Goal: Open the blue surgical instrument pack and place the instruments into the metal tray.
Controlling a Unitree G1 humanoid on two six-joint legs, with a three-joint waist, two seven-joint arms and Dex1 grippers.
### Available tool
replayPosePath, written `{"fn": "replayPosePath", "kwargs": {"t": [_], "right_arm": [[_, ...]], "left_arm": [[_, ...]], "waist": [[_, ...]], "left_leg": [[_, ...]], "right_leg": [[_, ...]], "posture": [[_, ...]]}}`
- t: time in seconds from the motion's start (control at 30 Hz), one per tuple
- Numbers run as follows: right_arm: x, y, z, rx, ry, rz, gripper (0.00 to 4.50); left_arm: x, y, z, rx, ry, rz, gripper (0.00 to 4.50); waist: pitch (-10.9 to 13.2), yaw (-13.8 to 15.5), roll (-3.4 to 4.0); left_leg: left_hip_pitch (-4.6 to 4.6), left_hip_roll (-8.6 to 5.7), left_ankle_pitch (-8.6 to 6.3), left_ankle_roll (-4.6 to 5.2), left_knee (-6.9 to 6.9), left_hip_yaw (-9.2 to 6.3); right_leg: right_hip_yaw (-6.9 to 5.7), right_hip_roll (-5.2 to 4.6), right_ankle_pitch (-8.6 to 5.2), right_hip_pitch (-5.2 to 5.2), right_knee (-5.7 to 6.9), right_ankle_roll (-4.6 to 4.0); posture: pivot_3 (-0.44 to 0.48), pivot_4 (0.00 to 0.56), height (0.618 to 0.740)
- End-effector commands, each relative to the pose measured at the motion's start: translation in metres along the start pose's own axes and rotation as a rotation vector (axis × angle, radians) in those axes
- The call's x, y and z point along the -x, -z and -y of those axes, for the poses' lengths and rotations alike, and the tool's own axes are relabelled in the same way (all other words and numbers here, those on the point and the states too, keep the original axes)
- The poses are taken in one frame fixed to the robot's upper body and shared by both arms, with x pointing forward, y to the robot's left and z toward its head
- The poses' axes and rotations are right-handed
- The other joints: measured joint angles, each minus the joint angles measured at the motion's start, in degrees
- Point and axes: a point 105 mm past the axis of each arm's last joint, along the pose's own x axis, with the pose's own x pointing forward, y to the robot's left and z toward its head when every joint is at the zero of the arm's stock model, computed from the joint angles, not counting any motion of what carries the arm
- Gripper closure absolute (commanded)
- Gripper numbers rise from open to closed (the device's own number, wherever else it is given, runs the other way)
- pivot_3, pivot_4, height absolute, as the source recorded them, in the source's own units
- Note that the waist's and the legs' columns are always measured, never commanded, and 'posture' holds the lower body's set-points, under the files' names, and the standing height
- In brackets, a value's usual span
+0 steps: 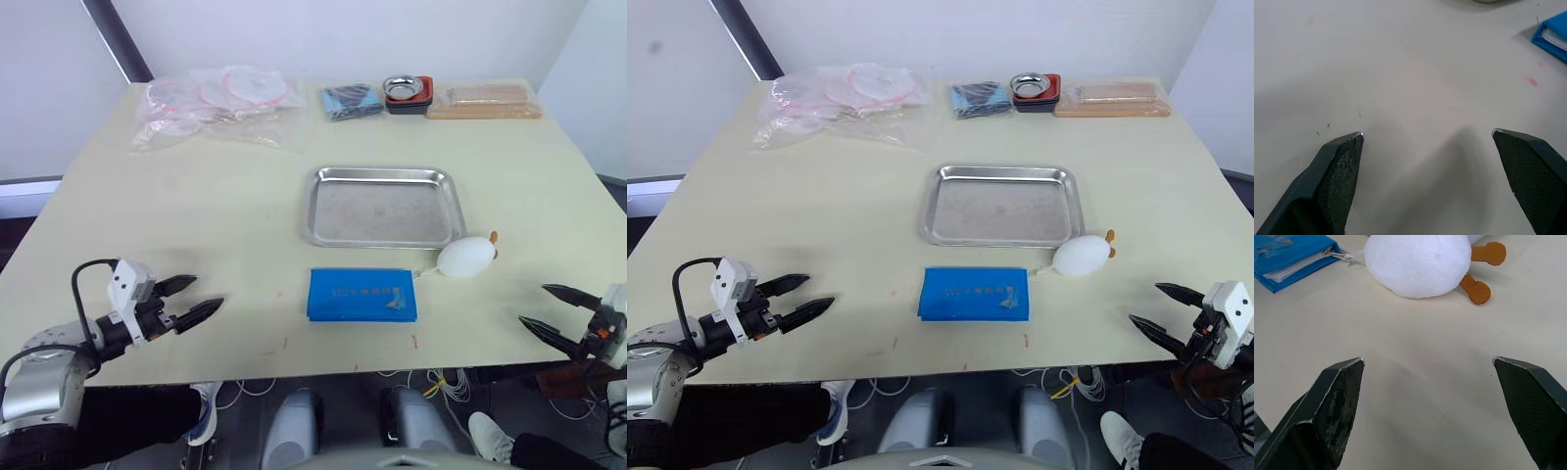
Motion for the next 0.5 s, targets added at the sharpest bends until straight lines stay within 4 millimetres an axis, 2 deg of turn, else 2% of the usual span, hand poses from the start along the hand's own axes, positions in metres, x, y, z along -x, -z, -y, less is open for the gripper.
{"fn": "replayPosePath", "kwargs": {"t": [0.03,0.5], "right_arm": [[0.005,-0.008,0.004,0.038,0.018,0.022,0.08],[-0.006,-0.006,0.003,0.033,0.014,0.036,0.08]], "left_arm": [[0.002,-0.006,0.0,-0.046,0.004,0.013,0.0],[0.01,0.003,0.001,-0.063,-0.005,-0.015,0.0]], "waist": [[0.0,0.0,0.0],[0.0,0.0,0.0]], "left_leg": [[0.0,0.0,0.0,0.0,0.0,0.0],[0.02,0.01,0.0,0.0,0.0,0.03]], "right_leg": [[0.0,0.0,0.0,0.0,0.0,0.0],[0.01,0.01,0.01,0.0,0.0,-0.01]], "posture": [[0.0,0.15,0.74],[0.0,0.15,0.74]]}}
